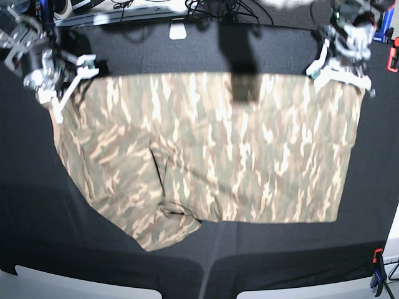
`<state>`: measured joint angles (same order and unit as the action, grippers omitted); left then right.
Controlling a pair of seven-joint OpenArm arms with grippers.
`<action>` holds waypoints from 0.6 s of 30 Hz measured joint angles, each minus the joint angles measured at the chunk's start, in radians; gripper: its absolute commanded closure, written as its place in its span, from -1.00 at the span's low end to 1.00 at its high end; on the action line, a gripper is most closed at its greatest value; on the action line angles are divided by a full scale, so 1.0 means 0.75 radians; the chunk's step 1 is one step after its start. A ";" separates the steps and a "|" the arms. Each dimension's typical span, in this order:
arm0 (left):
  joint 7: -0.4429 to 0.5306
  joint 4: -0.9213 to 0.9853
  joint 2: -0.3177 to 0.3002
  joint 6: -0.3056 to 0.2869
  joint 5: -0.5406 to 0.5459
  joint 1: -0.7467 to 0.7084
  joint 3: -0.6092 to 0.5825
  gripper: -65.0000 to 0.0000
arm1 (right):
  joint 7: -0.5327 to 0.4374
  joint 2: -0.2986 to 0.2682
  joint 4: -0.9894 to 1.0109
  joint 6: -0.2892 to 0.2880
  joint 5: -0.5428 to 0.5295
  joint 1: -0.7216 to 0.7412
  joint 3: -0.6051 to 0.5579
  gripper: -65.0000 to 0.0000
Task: Layout the t-shirt on the table in an organized manner, then fold the t-shirt properly
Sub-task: 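Lift the held collar edge with both grippers and pull it taut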
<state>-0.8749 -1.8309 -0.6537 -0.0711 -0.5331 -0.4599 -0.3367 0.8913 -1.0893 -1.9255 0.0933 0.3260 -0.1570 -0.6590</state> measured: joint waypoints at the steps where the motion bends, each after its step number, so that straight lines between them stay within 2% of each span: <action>1: 0.001 0.000 0.000 0.018 -0.025 -0.015 0.000 1.00 | 0.000 -0.001 0.000 0.000 0.025 -0.018 0.000 1.00; 4: 0.005 -0.004 0.000 0.062 -0.120 -0.068 0.000 1.00 | 0.026 0.001 -0.001 0.000 0.083 -0.066 -0.001 1.00; 8: 0.004 -0.004 0.000 0.101 -0.163 -0.136 0.000 1.00 | 0.041 0.000 -0.002 0.000 0.096 -0.117 0.001 1.00; 13: 0.003 -0.006 -0.001 0.250 -0.274 -0.198 0.000 1.00 | 0.047 0.001 -0.080 0.000 0.173 -0.210 0.002 1.00; 18: -0.015 -0.070 -0.001 0.264 -0.284 -0.233 0.000 1.00 | 0.053 0.001 -0.147 0.000 0.197 -0.279 0.003 1.00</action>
<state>-0.8860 -1.8835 -0.6544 0.1268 -0.7460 -0.6350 -0.3367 0.9314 -1.0889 -2.0357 0.0933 0.4736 -0.3664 -0.6571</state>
